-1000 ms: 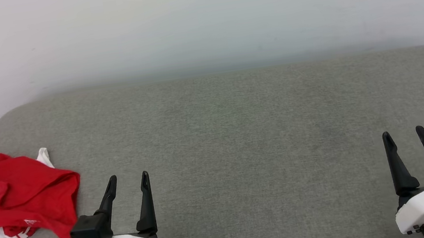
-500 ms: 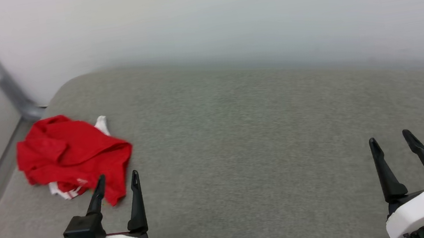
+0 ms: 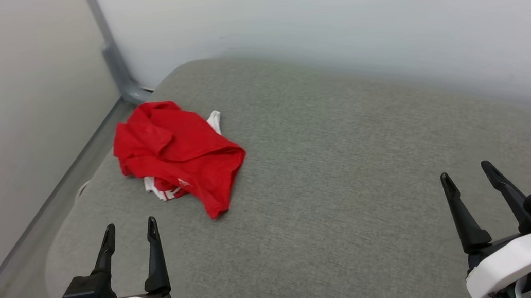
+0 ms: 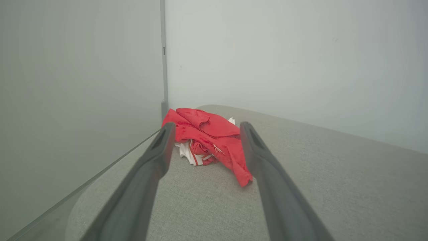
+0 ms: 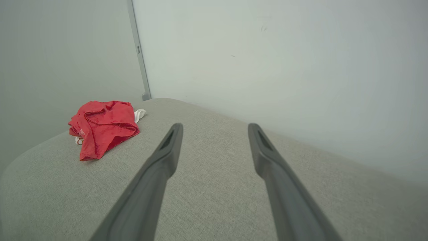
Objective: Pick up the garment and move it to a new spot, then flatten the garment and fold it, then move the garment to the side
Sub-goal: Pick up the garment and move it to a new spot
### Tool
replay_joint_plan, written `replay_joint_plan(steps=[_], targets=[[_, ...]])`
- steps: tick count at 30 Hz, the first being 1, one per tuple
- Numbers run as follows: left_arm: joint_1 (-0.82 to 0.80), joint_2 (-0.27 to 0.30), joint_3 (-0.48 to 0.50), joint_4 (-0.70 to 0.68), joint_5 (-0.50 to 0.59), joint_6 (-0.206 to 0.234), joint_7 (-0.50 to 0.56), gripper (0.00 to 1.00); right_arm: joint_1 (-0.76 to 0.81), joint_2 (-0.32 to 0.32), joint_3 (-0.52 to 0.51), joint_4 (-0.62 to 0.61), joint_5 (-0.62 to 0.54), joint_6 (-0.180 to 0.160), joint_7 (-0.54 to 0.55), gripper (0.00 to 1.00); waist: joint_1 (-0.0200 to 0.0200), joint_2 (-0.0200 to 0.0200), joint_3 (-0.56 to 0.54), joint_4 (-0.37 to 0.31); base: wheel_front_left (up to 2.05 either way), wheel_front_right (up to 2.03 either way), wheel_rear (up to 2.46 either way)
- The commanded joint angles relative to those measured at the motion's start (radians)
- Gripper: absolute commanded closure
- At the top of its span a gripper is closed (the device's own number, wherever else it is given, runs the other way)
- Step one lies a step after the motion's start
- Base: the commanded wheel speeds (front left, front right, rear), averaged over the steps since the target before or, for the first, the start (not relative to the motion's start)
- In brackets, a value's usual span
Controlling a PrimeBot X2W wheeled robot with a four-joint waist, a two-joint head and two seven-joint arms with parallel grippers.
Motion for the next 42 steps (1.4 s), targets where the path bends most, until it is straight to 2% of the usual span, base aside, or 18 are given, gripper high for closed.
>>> replay_joint_plan(steps=[1, 14, 19, 26, 31, 35, 36, 42], targets=[[0.006, 0.003, 0.005, -0.002, 0.004, -0.004, -0.003, 0.0, -0.007, 0.001, 0.006, 0.002, 0.006, 0.0, -0.006, 0.0, 0.0, 0.0, 0.0, 0.03, 0.0, 0.0, 0.0], [-0.001, 0.015, 0.015, 0.016, 0.024, -0.007, -0.002, 0.0, -0.026, 0.001, 0.038, 0.015, -0.011, -0.001, -0.005, 0.0, 0.0, 0.0, 0.009, 0.056, 0.0, 0.0, 0.0], [-0.076, 0.031, 0.007, 0.054, 0.009, -0.018, 0.015, 0.0, -0.047, -0.003, 0.041, -0.01, -0.023, -0.001, 0.013, 0.0, 0.0, 0.0, 0.046, 0.038, 0.0, 0.0, 0.0], [-0.271, 0.071, 0.032, 0.076, -0.052, -0.033, 0.109, 0.0, -0.102, -0.042, 0.037, -0.063, -0.044, -0.001, 0.053, 0.0, 0.0, 0.0, 0.151, -0.026, 0.0, 0.0, 0.0], [-0.433, 0.125, 0.05, 0.107, -0.127, -0.051, 0.223, 0.0, -0.138, -0.065, 0.027, -0.103, -0.061, -0.001, 0.076, 0.0, 0.0, 0.0, 0.24, -0.081, 0.0, 0.0, 0.0], [-0.549, 0.193, 0.064, 0.172, -0.197, -0.061, 0.369, 0.0, -0.168, -0.073, 0.029, -0.134, -0.065, -0.001, 0.089, 0.0, 0.0, 0.0, 0.316, -0.127, 0.0, 0.0, 0.0], [-0.549, 0.193, 0.064, 0.172, -0.197, -0.061, 0.369, 0.0, -0.168, -0.073, 0.029, -0.134, -0.065, -0.001, 0.089, 0.0, 0.0, 0.0, 0.316, -0.127, 0.0, 0.0, 0.0], [-0.699, 0.272, 0.079, 0.341, -0.329, -0.065, 0.667, 0.0, -0.214, -0.079, 0.026, -0.161, -0.071, -0.001, 0.096, 0.0, 0.0, 0.0, 0.42, -0.18, 0.0, 0.0, 0.0]])
